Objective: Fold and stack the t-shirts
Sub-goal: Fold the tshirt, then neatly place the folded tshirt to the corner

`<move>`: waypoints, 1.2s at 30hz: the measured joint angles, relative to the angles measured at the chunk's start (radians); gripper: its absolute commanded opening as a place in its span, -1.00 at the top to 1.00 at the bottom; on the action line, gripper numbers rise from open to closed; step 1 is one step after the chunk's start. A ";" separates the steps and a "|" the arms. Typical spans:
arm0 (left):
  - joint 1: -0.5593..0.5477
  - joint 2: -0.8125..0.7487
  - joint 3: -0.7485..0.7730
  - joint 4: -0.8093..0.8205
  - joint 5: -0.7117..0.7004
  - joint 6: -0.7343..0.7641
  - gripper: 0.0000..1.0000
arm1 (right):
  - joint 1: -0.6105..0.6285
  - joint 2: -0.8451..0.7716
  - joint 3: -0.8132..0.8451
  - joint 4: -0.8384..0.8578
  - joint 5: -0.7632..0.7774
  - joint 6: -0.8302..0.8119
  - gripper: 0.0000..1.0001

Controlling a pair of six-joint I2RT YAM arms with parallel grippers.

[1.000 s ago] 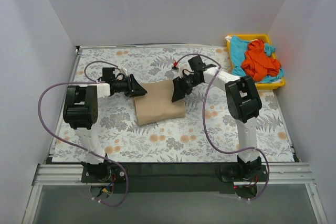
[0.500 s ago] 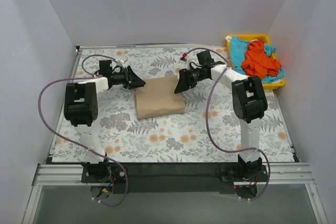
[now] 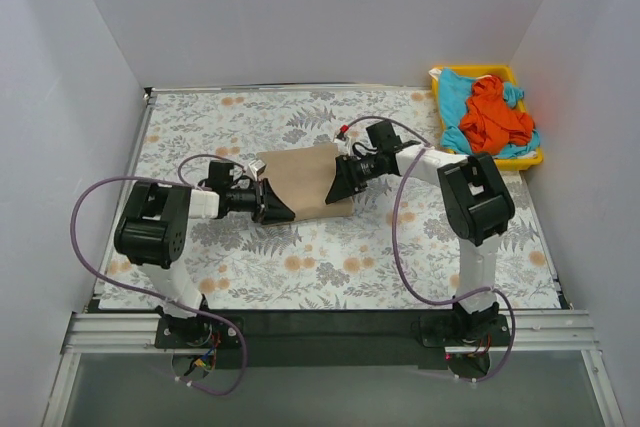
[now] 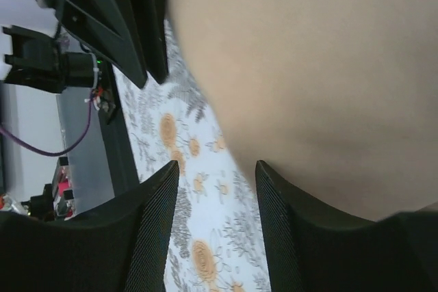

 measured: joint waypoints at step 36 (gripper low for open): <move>-0.464 -0.135 0.462 -0.554 -1.016 0.253 -0.44 | -0.355 -0.479 -0.088 -0.226 0.293 -0.228 -0.93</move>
